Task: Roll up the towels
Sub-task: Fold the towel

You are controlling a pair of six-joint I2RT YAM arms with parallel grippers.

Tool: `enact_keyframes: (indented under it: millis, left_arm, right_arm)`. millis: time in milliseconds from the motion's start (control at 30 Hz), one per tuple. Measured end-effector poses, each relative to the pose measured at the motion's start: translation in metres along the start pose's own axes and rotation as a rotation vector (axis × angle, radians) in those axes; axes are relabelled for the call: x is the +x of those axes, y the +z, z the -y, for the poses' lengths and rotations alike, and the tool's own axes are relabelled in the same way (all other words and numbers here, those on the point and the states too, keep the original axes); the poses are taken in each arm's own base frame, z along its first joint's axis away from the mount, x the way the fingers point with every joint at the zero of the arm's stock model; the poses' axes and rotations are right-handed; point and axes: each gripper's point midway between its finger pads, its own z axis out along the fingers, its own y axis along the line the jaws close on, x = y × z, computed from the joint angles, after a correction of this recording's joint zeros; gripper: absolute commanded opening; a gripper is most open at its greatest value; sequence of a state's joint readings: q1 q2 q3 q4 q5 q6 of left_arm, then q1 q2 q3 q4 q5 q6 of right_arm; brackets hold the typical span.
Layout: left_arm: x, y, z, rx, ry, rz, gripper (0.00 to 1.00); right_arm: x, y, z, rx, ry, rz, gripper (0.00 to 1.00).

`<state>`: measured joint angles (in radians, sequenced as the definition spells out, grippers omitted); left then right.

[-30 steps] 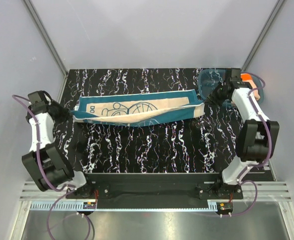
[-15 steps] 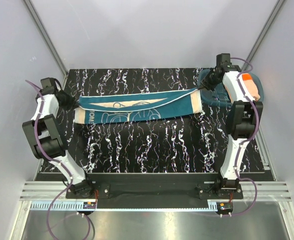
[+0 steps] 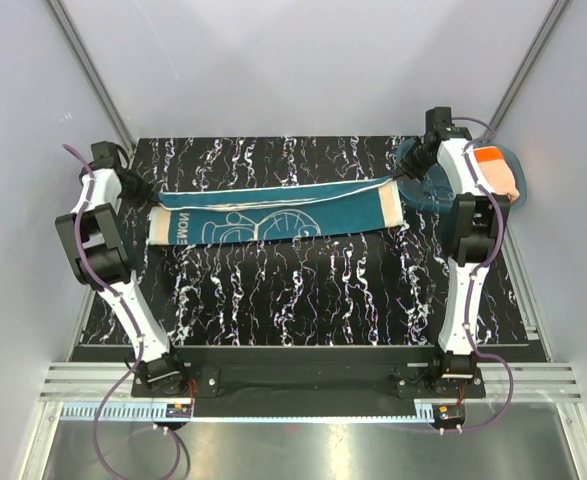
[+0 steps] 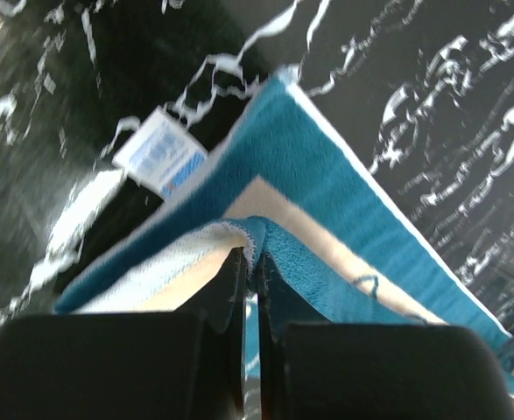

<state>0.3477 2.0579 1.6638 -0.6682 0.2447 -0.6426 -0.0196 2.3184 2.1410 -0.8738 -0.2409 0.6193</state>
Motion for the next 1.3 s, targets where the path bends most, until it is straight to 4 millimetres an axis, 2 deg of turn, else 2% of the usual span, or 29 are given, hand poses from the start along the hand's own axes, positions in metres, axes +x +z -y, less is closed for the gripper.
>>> enact_keyframes:
  millis: [133, 267, 333, 367, 400, 500, 533, 567, 600, 733, 867, 967, 1100, 1167, 1300]
  left_arm:
    - [-0.003, 0.021, 0.003, -0.032, 0.018, -0.031, 0.0]
    - [-0.007, 0.031, 0.009, -0.042, 0.025, -0.049, 0.0]
    - [-0.013, 0.034, 0.016, -0.036, 0.034, -0.044, 0.11]
    - [-0.018, 0.035, 0.02, -0.032, 0.042, -0.041, 0.21]
    - [-0.022, 0.036, 0.023, -0.03, 0.049, -0.037, 0.36]
    - [-0.042, 0.038, 0.037, -0.008, 0.072, -0.005, 0.59]
    - [-0.046, 0.037, 0.04, -0.003, 0.079, 0.007, 0.83]
    - [-0.048, 0.036, 0.041, -0.002, 0.088, 0.01, 0.95]
    - [-0.048, 0.032, 0.042, -0.001, 0.088, 0.014, 0.99]
    - [-0.042, 0.017, 0.038, -0.009, 0.095, 0.019, 0.99]
    - [-0.026, -0.016, 0.028, -0.027, 0.101, 0.028, 0.99]
    - [-0.006, -0.045, 0.014, -0.035, 0.103, 0.042, 0.99]
    - [0.026, -0.077, -0.004, -0.022, 0.119, 0.062, 0.99]
    - [0.046, -0.082, -0.016, -0.021, 0.124, 0.043, 0.99]
    - [0.096, -0.075, -0.049, -0.024, 0.144, -0.036, 0.99]
  right_arm:
    - [-0.008, 0.01, 0.0, 0.011, 0.007, 0.007, 0.01]
    - [-0.014, 0.014, -0.005, 0.01, 0.012, 0.012, 0.19]
    - [-0.019, 0.013, -0.008, 0.005, 0.013, 0.021, 0.35]
    - [-0.021, 0.012, -0.01, 0.001, 0.014, 0.029, 0.56]
    - [-0.024, 0.01, -0.013, -0.005, 0.019, 0.037, 0.62]
    - [-0.032, 0.002, -0.021, -0.022, 0.005, 0.065, 0.76]
    - [-0.034, 0.0, -0.022, -0.024, 0.004, 0.074, 0.77]
    - [-0.036, -0.002, -0.024, -0.026, 0.004, 0.081, 0.77]
    - [-0.037, -0.003, -0.024, -0.026, 0.003, 0.085, 0.78]
    - [-0.033, -0.008, -0.022, -0.017, 0.004, 0.081, 0.78]
    - [-0.013, -0.034, -0.017, -0.005, -0.011, 0.073, 0.79]
    - [0.011, -0.066, -0.02, -0.016, -0.047, 0.091, 0.77]
    - [0.056, -0.102, -0.017, -0.065, -0.097, 0.109, 0.65]
    - [0.075, -0.104, -0.006, -0.07, -0.108, 0.091, 0.59]
    - [0.101, -0.076, 0.028, -0.011, -0.092, 0.02, 0.56]
